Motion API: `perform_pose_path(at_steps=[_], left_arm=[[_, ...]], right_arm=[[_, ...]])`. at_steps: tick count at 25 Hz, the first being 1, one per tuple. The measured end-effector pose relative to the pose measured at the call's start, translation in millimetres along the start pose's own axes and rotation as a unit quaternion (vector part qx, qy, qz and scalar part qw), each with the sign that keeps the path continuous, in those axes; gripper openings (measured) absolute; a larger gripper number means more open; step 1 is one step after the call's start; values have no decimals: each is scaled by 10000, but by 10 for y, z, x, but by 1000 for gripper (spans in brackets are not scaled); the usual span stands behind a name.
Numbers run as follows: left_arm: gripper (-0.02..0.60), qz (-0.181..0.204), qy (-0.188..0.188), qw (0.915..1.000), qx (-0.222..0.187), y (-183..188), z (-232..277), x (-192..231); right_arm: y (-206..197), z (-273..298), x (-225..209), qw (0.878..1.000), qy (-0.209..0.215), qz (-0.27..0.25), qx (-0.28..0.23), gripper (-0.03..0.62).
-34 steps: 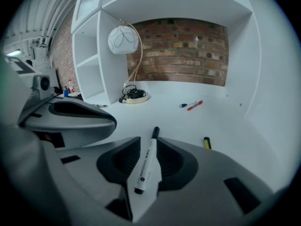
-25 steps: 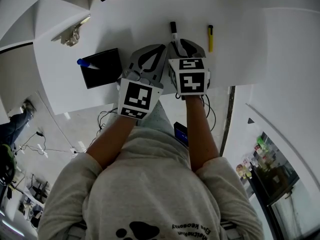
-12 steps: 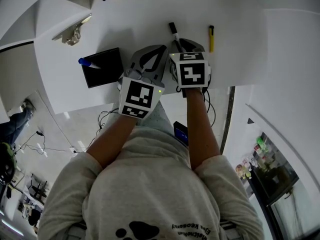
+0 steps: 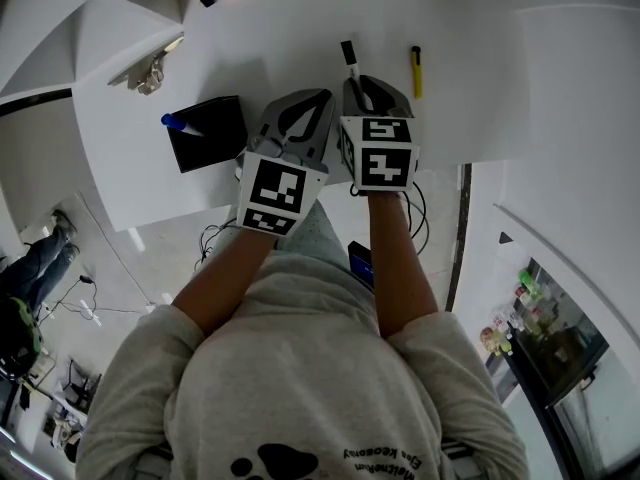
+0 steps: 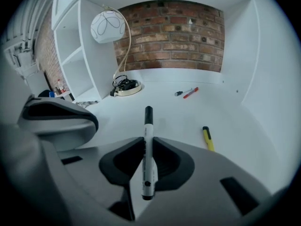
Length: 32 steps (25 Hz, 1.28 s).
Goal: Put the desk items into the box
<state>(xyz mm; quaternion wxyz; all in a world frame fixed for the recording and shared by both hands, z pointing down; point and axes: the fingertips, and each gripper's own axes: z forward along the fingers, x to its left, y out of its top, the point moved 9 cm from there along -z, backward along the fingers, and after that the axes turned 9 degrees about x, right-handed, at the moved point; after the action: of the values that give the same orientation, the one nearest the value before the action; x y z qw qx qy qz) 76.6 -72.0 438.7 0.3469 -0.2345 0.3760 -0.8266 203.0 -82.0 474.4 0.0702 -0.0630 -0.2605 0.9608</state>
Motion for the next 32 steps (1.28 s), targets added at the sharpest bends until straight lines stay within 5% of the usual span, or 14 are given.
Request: perform_pose_path(at_steps=[15,32], left_arm=[[5,156,-7,9988,-460,311,-316,-5],[5,386,-5,9944,-983,600,-760,-75]], right_arm=[[143,-641,131,9783,-649,71,-1968,76],[171,-1259,348,9400,-867,115,-3298,76]])
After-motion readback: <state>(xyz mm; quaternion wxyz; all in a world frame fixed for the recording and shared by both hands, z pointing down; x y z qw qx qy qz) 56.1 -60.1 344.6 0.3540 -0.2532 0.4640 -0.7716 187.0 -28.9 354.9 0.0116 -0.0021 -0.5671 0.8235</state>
